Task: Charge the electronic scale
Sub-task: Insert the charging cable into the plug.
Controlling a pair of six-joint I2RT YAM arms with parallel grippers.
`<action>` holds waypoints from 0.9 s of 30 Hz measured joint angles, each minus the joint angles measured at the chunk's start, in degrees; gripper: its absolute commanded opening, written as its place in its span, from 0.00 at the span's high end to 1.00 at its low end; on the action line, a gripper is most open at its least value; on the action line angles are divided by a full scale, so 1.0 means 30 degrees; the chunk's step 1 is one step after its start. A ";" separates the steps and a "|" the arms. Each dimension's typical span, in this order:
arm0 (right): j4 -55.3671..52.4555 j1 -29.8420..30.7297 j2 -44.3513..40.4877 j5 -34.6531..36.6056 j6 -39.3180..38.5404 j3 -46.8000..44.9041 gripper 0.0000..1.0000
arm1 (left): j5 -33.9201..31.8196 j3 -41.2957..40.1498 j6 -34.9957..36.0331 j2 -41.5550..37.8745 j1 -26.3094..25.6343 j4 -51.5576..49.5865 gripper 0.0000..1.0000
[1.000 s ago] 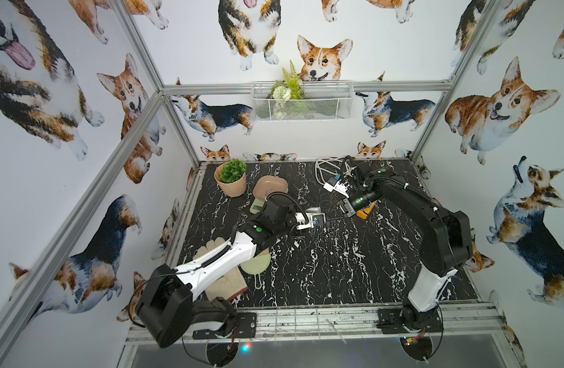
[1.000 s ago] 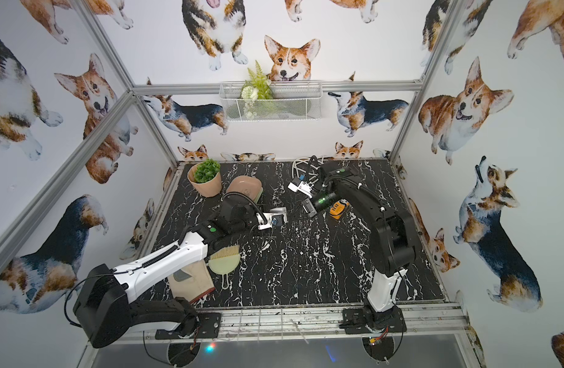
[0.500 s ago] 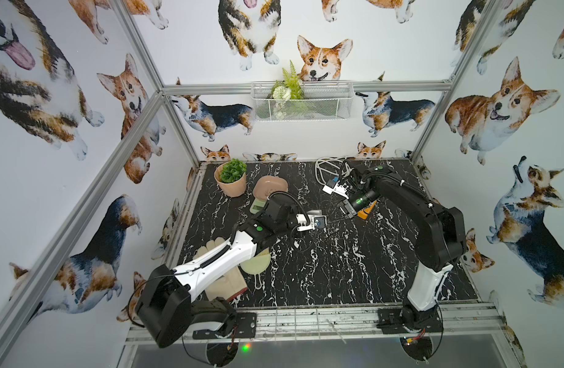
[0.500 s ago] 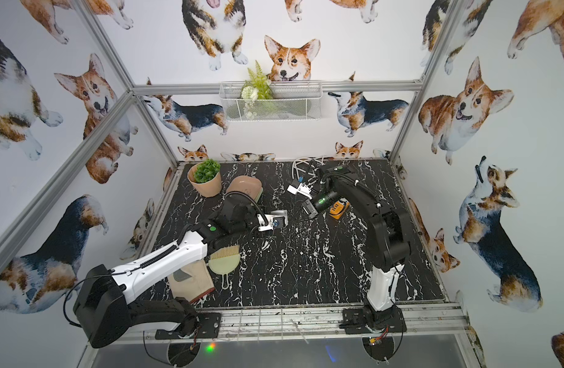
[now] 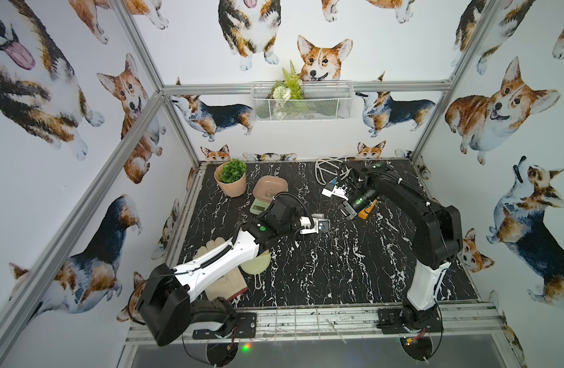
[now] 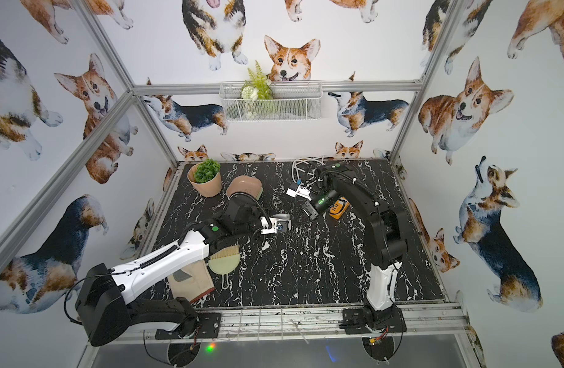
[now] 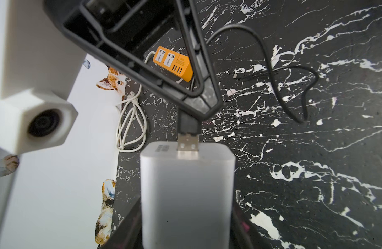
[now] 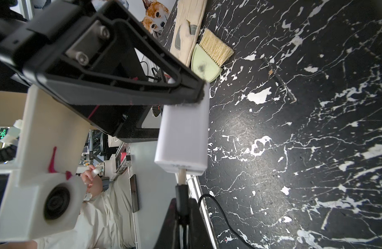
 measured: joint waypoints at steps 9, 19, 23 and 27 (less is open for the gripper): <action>0.0568 0.0160 -0.0736 0.0525 0.0291 -0.0335 1.00 | 0.0495 0.1013 -0.0299 0.0364 0.0000 -0.1290 0.98; 0.0794 0.0211 -0.0597 0.1071 0.1078 -0.0248 1.00 | -0.0051 0.1413 -0.0670 0.0962 -0.0444 -0.1566 1.00; 0.1005 0.0240 -0.0590 0.1501 0.1486 -0.0321 1.00 | -0.0517 0.1523 -0.0707 0.1224 -0.0641 -0.1581 1.00; 0.1122 0.0277 -0.0539 0.1610 0.1727 -0.0350 1.00 | -0.0831 0.1559 -0.0765 0.1297 -0.0772 -0.1603 1.00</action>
